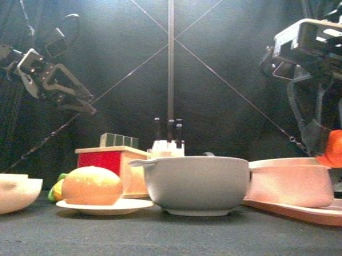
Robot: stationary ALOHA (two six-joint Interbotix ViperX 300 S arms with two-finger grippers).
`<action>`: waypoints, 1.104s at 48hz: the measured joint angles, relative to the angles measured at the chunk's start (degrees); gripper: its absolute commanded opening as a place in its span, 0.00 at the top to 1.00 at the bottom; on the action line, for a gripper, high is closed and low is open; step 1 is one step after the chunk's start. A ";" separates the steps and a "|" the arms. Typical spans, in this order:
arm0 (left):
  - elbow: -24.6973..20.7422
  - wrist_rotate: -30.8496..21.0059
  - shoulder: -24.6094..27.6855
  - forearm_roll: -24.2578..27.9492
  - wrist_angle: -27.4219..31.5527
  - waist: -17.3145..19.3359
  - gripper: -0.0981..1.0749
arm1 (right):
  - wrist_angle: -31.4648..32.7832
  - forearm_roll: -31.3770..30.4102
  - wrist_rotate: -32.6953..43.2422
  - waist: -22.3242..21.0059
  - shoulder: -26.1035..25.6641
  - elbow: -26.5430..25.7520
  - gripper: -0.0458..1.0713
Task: Place carrot on plate
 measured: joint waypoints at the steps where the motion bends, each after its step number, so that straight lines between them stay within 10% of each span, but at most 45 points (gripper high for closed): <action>1: 0.09 0.00 0.00 0.00 -0.09 0.00 0.05 | 0.00 0.09 0.00 -0.09 0.26 0.00 0.34; 53: -0.44 0.00 -0.09 0.35 0.00 0.26 0.05 | -2.64 2.29 2.11 -2.20 5.19 -0.53 0.15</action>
